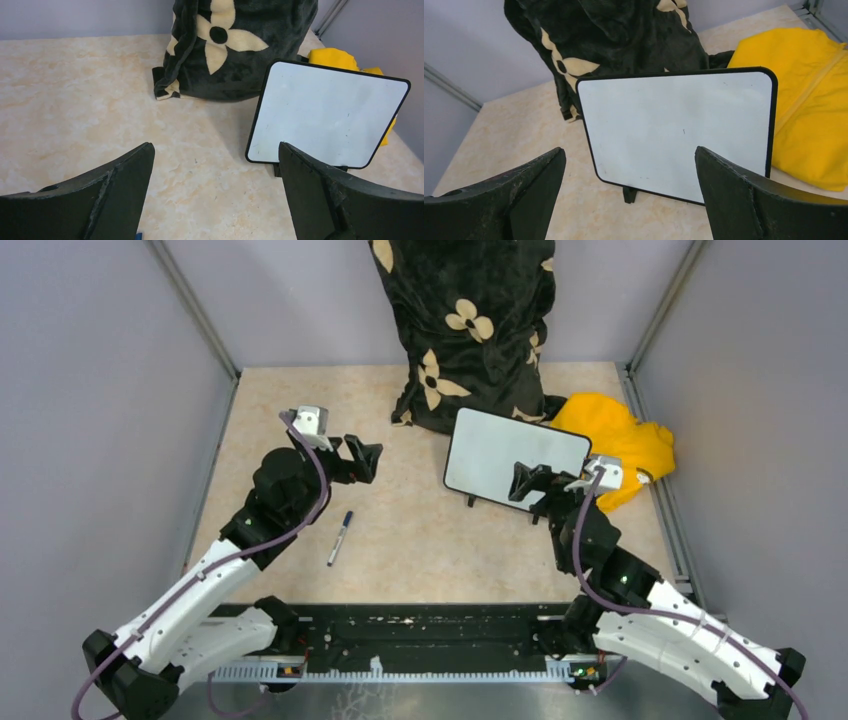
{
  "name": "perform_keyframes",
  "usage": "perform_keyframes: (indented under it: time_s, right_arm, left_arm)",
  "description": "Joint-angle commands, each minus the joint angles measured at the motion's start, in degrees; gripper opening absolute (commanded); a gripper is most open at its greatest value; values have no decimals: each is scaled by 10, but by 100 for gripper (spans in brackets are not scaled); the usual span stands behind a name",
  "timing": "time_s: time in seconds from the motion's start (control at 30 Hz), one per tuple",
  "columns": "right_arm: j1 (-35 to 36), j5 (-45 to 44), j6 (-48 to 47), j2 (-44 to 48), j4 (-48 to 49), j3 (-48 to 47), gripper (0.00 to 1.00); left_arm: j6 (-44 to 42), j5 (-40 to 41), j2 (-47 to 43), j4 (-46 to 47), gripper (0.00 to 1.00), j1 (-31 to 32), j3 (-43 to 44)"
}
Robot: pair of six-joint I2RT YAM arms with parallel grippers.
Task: Write a sentence on the whiteboard
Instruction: Move the whiteboard to the center of the board.
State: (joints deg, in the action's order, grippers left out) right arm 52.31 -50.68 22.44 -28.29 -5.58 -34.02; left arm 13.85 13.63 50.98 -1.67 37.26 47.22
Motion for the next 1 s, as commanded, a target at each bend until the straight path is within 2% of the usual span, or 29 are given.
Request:
perform_keyframes:
  time_s: [0.0, 0.13, 0.43, 0.57, 0.67, 0.97]
  right_arm:
    - [-1, -44, -1, -48, -54, -59, 99]
    - [-1, -70, 17, -87, -99, -89, 99]
    - [-1, -54, 3, -79, -86, -76, 99]
    - [-1, -73, 51, -108, -151, -96, 99]
    - [-1, -39, 59, -130, -178, -109, 99]
    - [-10, 32, 108, -224, -158, -81, 95]
  left_arm:
    - [-12, 8, -25, 26, 99, 2, 1]
    - [-15, 5, -35, 34, 99, 2, -4]
    - [-21, -5, -44, 35, 99, 2, -6]
    - [-20, 3, -49, 35, 99, 2, -10]
    - [-18, 4, -51, 37, 99, 2, -11]
    - [-3, -2, -59, 54, 99, 2, -27]
